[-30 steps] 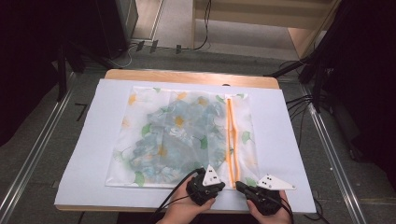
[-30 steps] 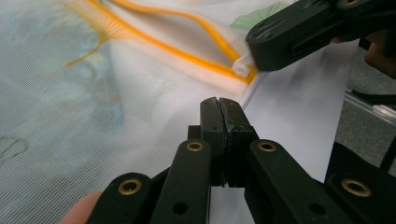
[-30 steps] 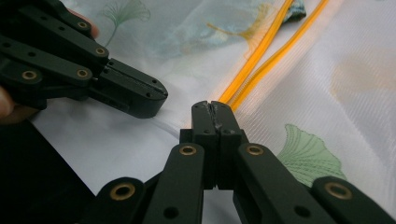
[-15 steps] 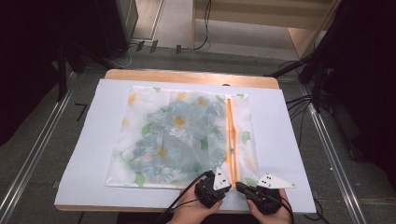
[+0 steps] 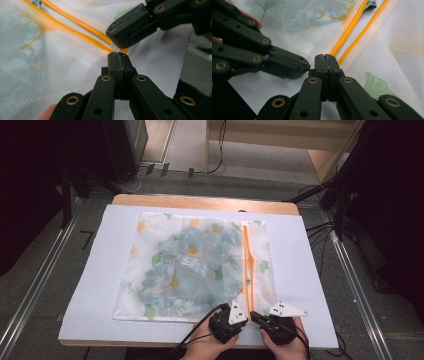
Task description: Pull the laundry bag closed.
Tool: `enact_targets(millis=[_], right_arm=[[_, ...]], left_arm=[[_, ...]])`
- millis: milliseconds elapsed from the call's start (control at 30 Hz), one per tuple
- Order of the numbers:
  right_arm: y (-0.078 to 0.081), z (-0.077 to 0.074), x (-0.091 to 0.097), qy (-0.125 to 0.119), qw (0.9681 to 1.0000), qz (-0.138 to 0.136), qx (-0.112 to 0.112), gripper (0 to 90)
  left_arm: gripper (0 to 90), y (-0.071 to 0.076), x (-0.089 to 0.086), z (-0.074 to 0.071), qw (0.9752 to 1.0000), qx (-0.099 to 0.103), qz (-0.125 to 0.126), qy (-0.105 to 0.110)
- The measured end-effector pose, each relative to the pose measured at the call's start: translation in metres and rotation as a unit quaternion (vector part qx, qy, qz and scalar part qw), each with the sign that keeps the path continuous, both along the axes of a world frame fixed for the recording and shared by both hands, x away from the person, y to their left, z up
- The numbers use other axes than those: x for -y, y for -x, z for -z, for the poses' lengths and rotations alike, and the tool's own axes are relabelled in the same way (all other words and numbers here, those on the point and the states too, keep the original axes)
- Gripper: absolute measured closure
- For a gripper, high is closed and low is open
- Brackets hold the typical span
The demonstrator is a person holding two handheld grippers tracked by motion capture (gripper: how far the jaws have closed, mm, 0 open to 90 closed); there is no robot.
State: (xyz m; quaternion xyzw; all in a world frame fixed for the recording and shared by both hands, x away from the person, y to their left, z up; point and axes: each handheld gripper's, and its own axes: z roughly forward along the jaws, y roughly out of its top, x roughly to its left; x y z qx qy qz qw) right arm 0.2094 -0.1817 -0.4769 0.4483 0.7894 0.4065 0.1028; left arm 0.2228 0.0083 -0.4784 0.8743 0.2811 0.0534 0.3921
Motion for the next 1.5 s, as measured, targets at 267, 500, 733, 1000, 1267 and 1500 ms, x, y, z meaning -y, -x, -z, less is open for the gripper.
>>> enact_targets(millis=[267, 500, 733, 1000, 1267, 1500], right_arm=[[0.000, 0.001, 0.003, -0.013, 0.9999, 0.002, -0.008, 90.0], [-0.002, 0.000, 0.000, -0.009, 0.9999, 0.003, -0.005, 90.0], [-0.015, -0.007, -0.003, 0.004, 0.9999, 0.016, 0.004, 90.0], [-0.044, -0.014, 0.000, 0.000, 0.9993, 0.035, 0.016, 90.0], [-0.077, -0.022, -0.001, -0.008, 0.9986, 0.047, 0.025, 90.0], [-0.109, -0.025, -0.004, 0.002, 0.9979, 0.055, 0.033, 90.0]], left_arm=[[90.0, 0.002, 0.007, 0.000, 0.9999, -0.008, -0.005, 0.006], [90.0, 0.001, 0.010, 0.000, 0.9999, -0.008, 0.008, -0.009], [90.0, 0.003, 0.009, 0.000, 0.9999, -0.005, 0.010, -0.011], [90.0, 0.003, 0.009, 0.001, 0.9999, -0.006, 0.010, -0.005], [90.0, 0.003, 0.008, 0.001, 0.9997, -0.010, 0.018, -0.009], [90.0, 0.005, 0.009, 0.002, 0.9998, -0.004, 0.017, -0.006]])
